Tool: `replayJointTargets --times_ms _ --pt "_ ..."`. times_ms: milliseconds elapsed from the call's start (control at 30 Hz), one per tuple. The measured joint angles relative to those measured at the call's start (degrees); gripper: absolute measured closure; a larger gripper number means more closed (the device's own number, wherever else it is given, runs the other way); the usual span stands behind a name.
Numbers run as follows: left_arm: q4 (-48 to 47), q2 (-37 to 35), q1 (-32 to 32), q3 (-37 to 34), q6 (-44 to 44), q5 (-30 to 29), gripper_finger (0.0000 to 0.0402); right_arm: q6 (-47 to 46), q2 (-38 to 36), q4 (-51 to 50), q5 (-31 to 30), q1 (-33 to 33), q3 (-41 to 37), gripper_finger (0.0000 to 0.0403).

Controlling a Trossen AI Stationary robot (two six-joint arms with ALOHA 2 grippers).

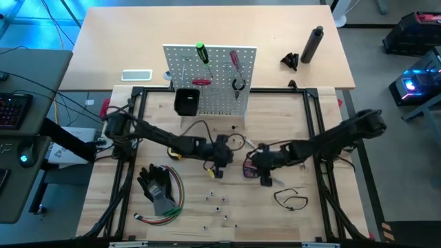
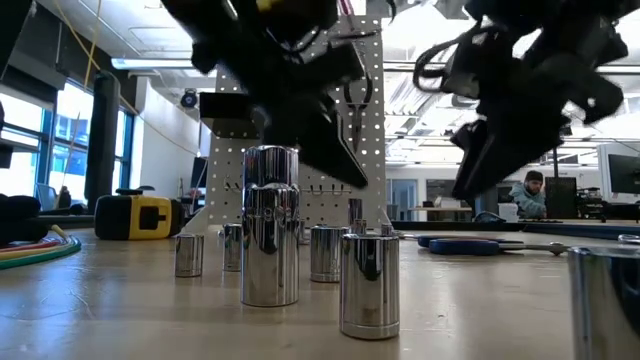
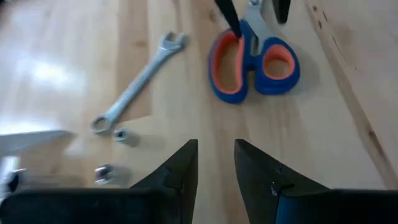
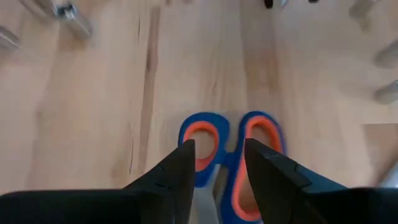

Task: Hang tools onto peg board
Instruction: Hang the blue scissors on the white peg board

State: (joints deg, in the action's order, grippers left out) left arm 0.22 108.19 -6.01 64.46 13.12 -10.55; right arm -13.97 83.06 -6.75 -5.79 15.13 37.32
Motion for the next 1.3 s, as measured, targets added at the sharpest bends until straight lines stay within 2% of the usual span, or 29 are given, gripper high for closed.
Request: replayJointTargets --times_ms 200,500,700,933,1100,1300 --pt "8.2 5.9 -1.1 0.0 -2.9 0.0 0.0305 -0.2 7.0 3.1 -4.2 0.7 0.1 0.0270" --pt "12.2 7.2 -1.6 0.0 -5.6 0.2 0.0305 -1.1 11.4 5.9 -8.2 0.7 0.3 0.0271" --pt "15.1 7.1 -1.6 0.0 -5.6 0.2 0.0305 -0.7 12.8 6.2 -9.5 0.7 0.4 0.0314" --pt "14.2 7.1 -1.7 0.0 -6.1 0.2 0.0305 0.6 12.9 6.9 -9.3 0.7 0.2 0.0396" --pt "13.4 7.1 -1.8 0.0 -6.5 0.2 0.0305 1.4 11.6 6.3 -9.7 0.7 1.1 0.0399" --pt "13.0 7.1 -1.9 0.0 -6.5 0.2 0.0305 2.4 6.9 -2.0 -9.5 0.7 4.1 0.0394"
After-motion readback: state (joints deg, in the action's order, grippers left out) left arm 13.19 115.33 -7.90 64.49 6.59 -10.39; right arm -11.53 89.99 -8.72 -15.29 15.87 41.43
